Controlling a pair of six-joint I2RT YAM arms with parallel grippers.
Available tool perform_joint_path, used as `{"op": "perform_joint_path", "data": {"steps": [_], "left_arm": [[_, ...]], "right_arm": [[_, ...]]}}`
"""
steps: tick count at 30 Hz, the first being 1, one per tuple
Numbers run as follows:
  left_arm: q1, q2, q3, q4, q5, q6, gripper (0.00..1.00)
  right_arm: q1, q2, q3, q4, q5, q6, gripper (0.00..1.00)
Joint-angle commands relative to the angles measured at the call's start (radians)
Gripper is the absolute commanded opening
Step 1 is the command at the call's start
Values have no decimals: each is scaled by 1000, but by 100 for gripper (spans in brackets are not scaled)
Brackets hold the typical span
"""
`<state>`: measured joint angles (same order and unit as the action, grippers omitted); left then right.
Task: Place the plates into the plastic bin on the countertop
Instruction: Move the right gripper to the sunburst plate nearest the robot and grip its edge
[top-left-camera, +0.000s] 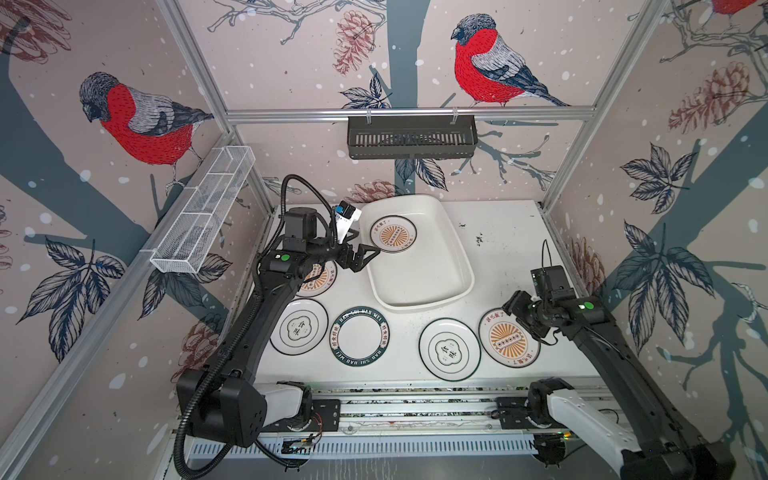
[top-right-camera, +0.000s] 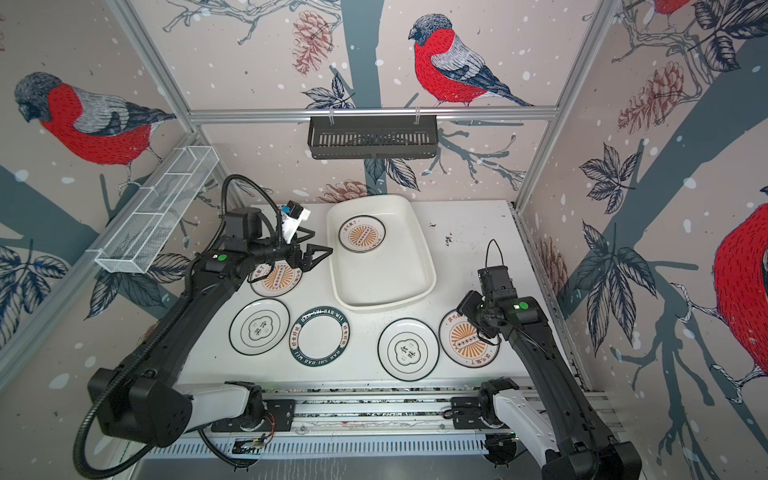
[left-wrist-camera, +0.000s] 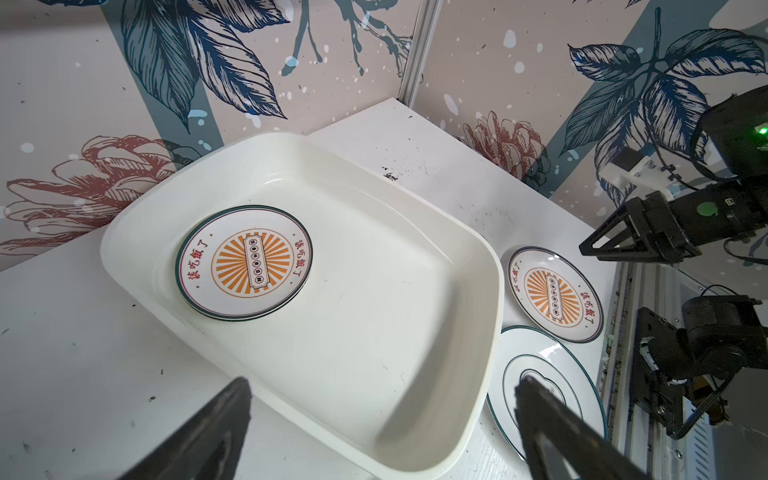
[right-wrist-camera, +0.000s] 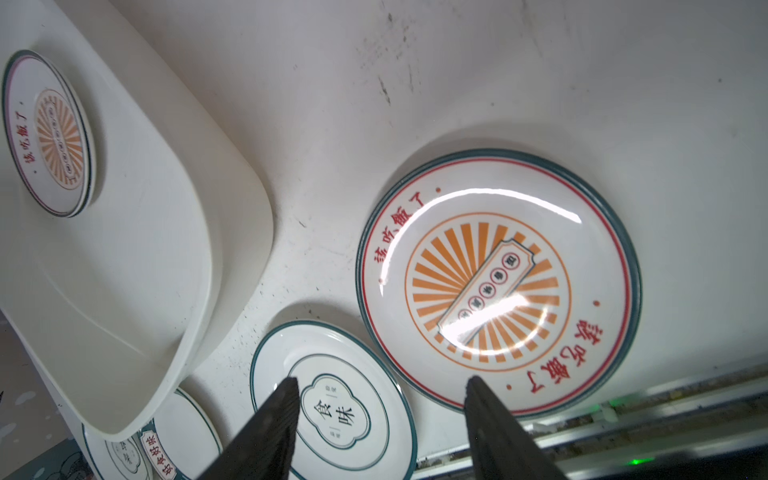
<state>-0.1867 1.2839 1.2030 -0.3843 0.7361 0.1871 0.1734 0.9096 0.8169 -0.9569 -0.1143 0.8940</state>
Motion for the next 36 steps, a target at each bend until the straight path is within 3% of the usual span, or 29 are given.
{"op": "perform_joint_path", "data": {"steps": [1, 8, 14, 36], "left_arm": [[-12, 12, 11, 44, 26, -9, 98], [-21, 22, 0, 48, 39, 7, 98], [-21, 23, -16, 52, 45, 23, 98], [-22, 25, -33, 62, 46, 34, 98]], "right_arm": [[-15, 10, -14, -122, -90, 22, 65], [-11, 105, -63, -177, -208, -42, 67], [-2, 121, -106, -216, -221, -61, 69], [53, 207, -278, -10, -292, -19, 71]]}}
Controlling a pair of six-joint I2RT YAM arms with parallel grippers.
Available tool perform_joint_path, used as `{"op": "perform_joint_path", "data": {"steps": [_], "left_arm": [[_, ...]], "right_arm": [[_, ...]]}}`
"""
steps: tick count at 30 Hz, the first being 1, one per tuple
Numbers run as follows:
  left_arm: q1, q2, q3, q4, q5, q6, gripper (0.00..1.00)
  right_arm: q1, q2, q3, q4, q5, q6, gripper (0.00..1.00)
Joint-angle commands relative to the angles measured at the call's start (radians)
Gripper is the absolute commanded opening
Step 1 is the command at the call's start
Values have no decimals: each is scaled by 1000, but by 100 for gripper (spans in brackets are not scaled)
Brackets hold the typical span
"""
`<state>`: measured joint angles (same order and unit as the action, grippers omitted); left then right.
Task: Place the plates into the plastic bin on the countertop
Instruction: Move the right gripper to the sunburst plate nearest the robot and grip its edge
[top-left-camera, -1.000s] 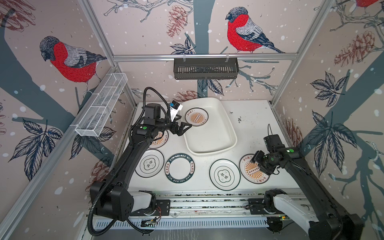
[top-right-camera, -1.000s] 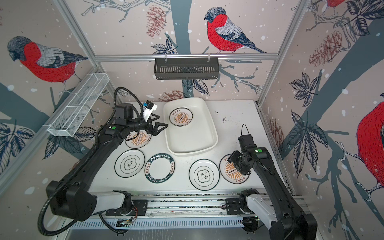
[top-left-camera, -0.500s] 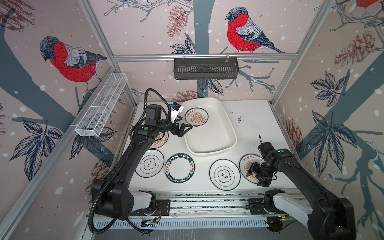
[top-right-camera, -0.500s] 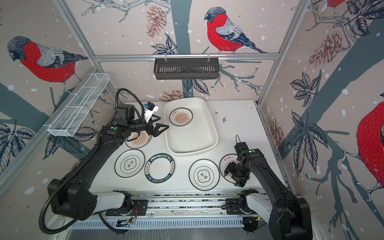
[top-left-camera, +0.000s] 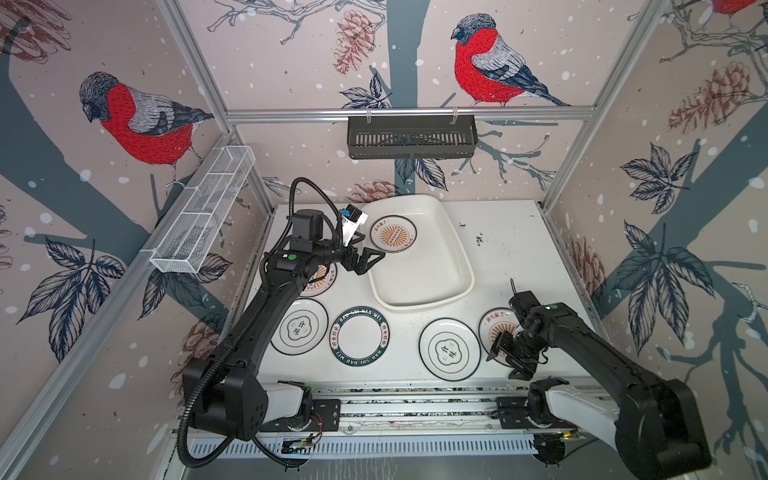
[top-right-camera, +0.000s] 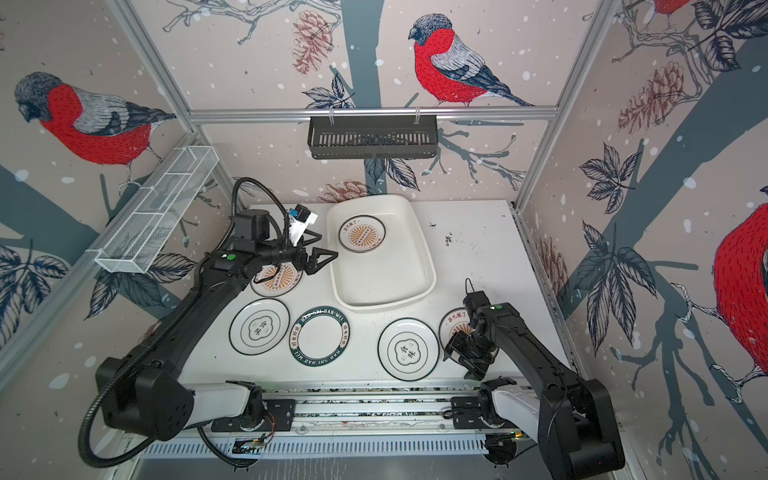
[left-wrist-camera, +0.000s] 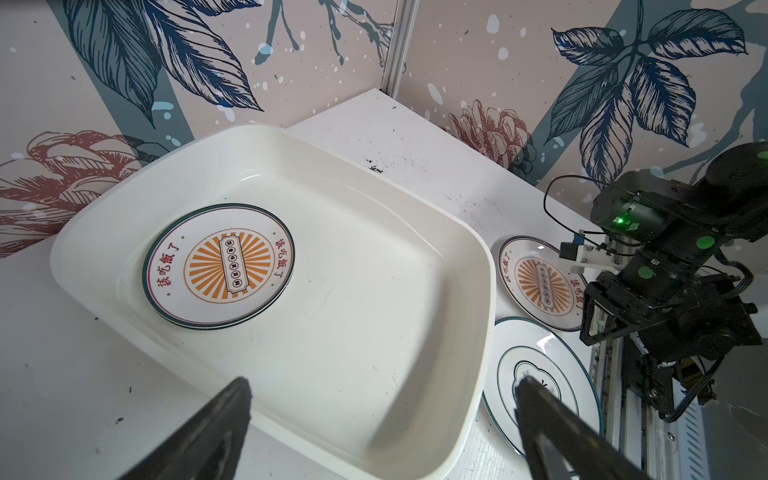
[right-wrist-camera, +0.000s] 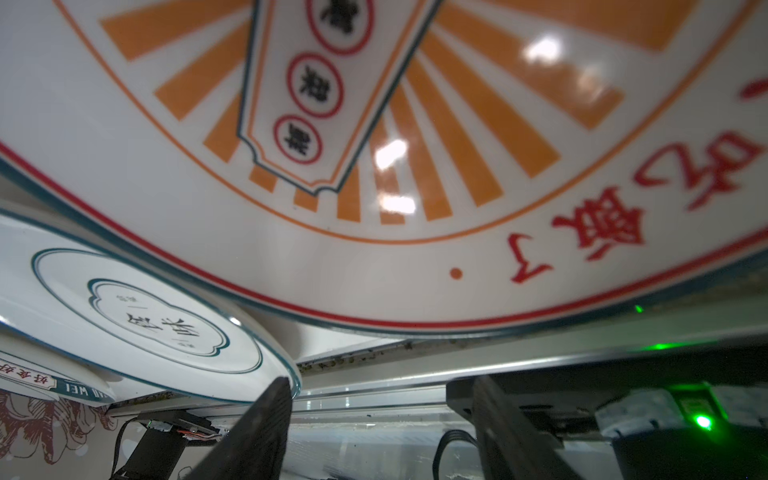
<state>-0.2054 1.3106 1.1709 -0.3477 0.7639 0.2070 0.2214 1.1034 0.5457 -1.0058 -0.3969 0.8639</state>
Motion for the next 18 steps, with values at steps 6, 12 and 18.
{"op": "perform_joint_path", "data": {"steps": [6, 12, 18], "left_arm": [[-3, -4, 0, 23, 15, 14, 98], [-2, 1, -2, 25, 12, 15, 98], [-3, 4, 1, 29, 14, 8, 98]], "right_arm": [[4, 55, -20, 91, 0, 5, 71], [6, 80, 4, 105, 49, 0, 70], [4, 112, 22, 125, 92, -12, 71]]}}
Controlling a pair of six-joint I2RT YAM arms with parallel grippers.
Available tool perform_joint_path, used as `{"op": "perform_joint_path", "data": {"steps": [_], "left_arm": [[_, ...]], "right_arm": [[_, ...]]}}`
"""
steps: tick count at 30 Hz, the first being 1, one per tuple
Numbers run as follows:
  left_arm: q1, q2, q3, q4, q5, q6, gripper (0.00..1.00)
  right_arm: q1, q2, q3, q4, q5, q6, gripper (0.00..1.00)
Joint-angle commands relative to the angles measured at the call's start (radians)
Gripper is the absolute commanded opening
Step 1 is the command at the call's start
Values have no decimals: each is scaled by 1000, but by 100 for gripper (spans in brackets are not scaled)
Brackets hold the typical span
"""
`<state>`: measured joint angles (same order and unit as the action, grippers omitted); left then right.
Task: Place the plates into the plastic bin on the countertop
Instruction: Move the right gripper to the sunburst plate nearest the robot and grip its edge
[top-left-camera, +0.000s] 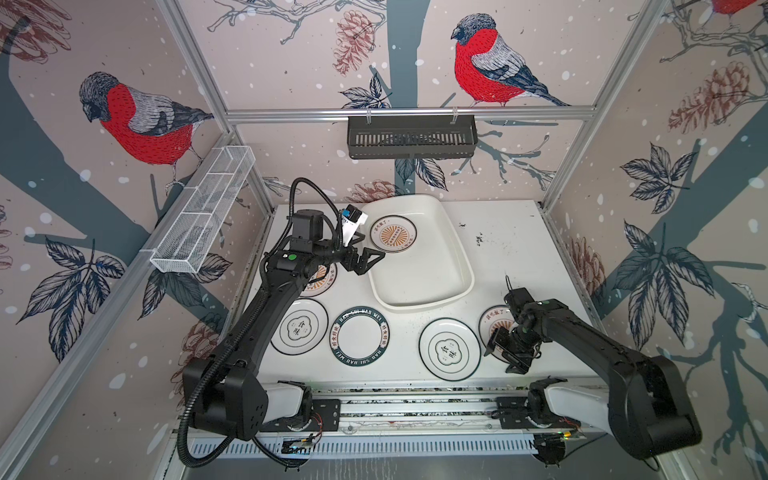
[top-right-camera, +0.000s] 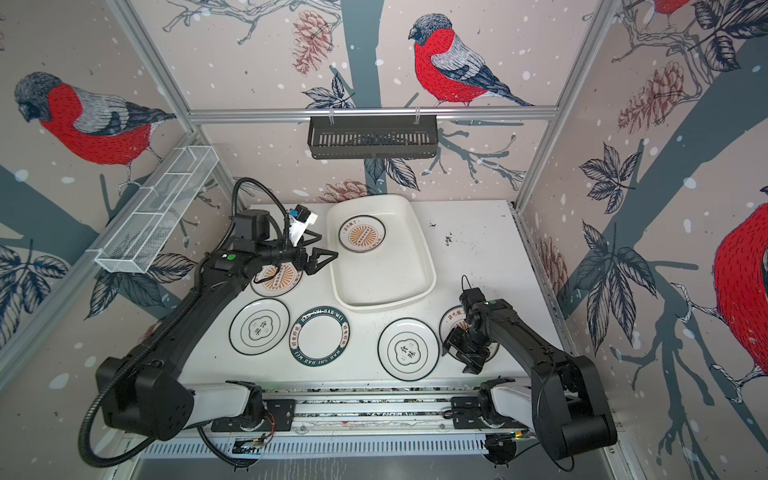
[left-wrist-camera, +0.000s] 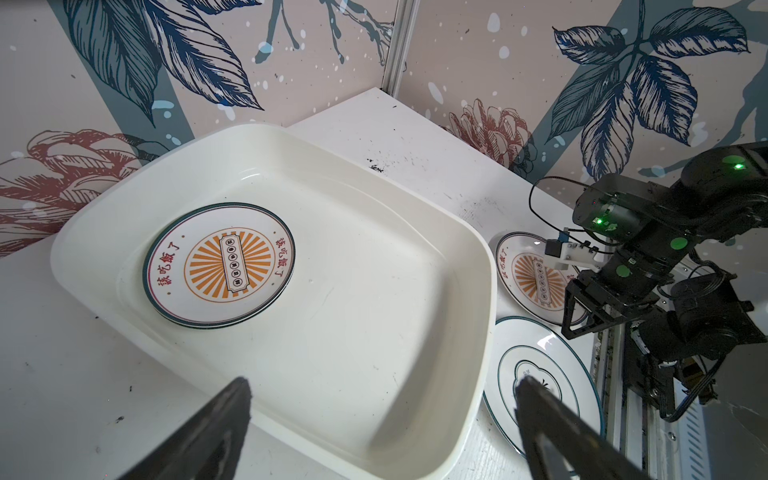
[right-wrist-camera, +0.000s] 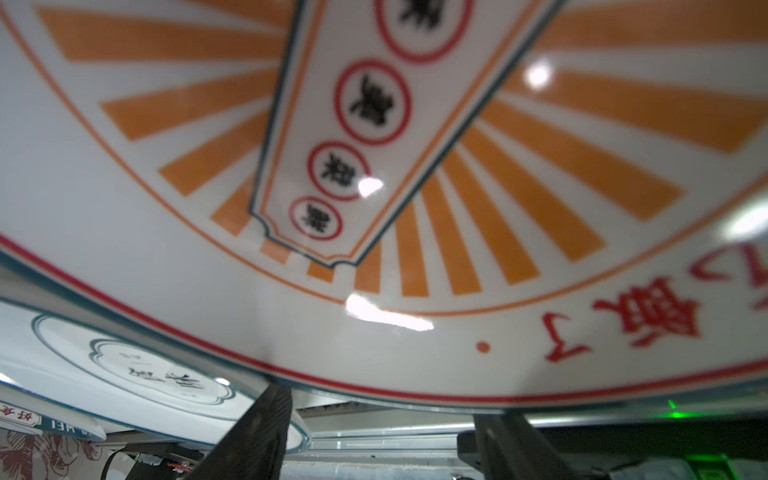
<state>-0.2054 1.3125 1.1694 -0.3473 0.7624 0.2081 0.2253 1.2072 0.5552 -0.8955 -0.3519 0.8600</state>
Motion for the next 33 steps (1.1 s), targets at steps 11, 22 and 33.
{"op": "perform_joint_path", "data": {"steps": [11, 22, 33], "left_arm": [[-3, 4, 3, 30, 8, 8, 98], [-2, 2, 3, 37, -10, 2, 98], [-2, -1, 4, 32, -18, 6, 98]], "right_arm": [[0, 89, 67, 75, 133, -26, 70], [-26, 105, 109, 143, 224, -40, 69], [-36, 169, 121, 239, 268, -75, 69]]}}
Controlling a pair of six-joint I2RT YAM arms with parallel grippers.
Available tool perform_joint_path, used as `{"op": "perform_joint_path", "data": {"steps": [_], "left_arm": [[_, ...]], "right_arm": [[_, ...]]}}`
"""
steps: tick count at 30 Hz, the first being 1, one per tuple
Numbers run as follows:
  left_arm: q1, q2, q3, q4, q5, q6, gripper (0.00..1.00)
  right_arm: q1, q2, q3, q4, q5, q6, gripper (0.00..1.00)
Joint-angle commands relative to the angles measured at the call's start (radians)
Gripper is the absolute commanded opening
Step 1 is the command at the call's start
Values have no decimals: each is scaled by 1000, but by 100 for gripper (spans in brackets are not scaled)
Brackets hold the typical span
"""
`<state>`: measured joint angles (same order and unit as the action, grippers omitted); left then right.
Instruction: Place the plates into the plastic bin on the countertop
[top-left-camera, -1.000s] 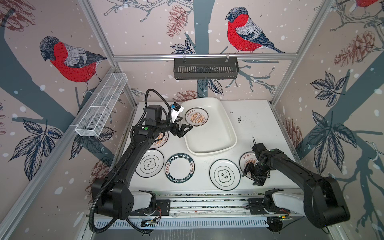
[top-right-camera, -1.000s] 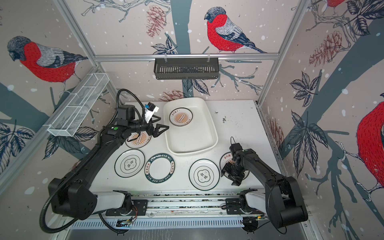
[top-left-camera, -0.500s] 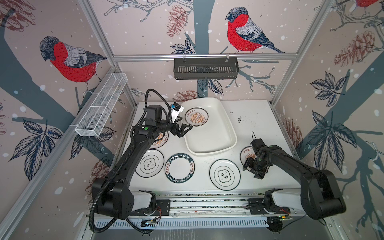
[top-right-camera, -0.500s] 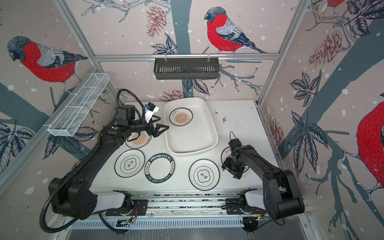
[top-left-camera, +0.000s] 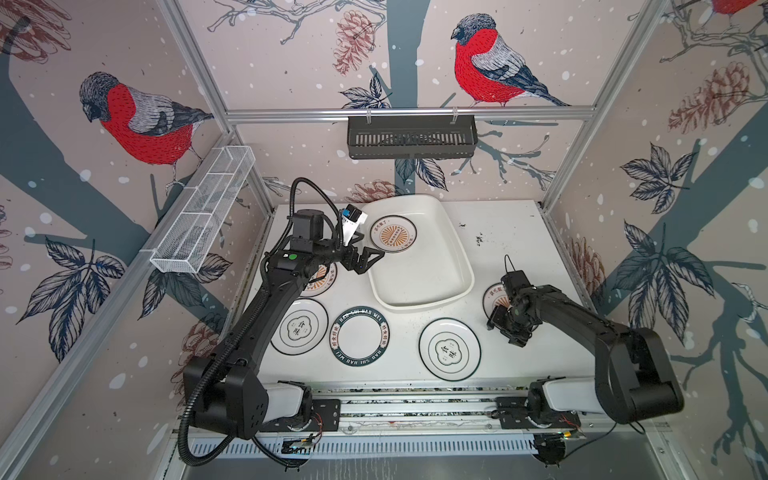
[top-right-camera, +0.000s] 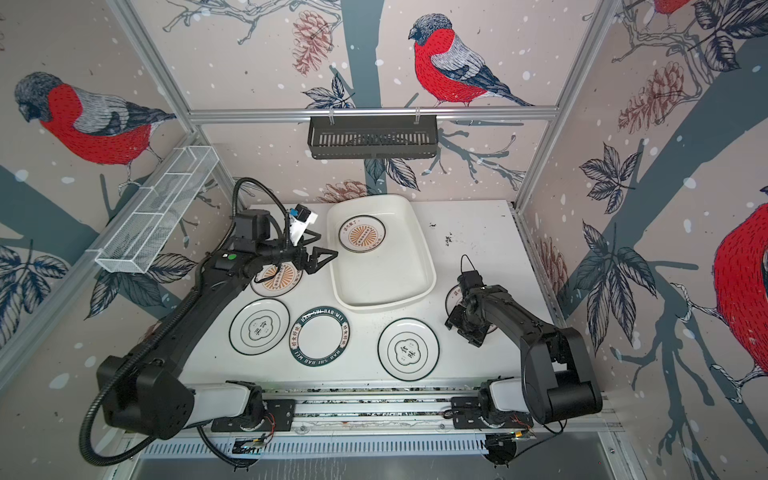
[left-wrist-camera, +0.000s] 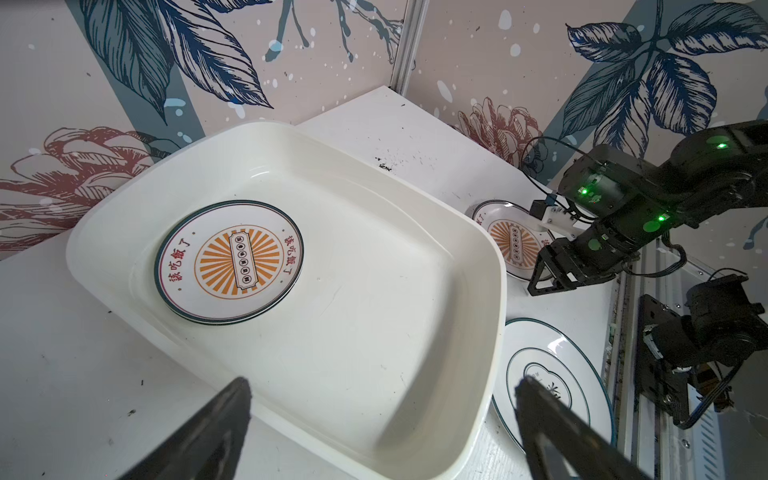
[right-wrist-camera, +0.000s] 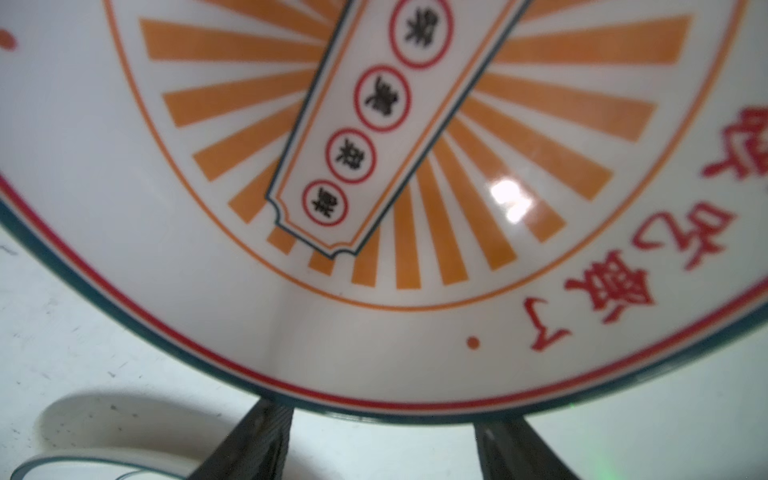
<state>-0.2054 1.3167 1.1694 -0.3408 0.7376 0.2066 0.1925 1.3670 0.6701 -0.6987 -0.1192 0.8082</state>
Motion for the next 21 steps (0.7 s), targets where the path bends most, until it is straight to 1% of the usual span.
{"op": "perform_joint_path", "data": {"steps": [1, 4, 13, 17, 21], "left_arm": [[-3, -5, 5, 25, 6, 7, 98], [-3, -4, 6, 26, 7, 5, 98], [-3, -4, 9, 25, 5, 10, 98], [-2, -2, 17, 0, 4, 29, 98], [-3, -3, 19, -20, 6, 44, 98]], "right_arm": [[-4, 12, 7, 51, 38, -25, 69], [-7, 29, 17, 77, 38, -43, 69], [-22, 52, 51, 80, 55, -80, 69], [-24, 25, 38, 45, 7, -89, 69], [-37, -60, 4, 1, -22, -96, 68]]}}
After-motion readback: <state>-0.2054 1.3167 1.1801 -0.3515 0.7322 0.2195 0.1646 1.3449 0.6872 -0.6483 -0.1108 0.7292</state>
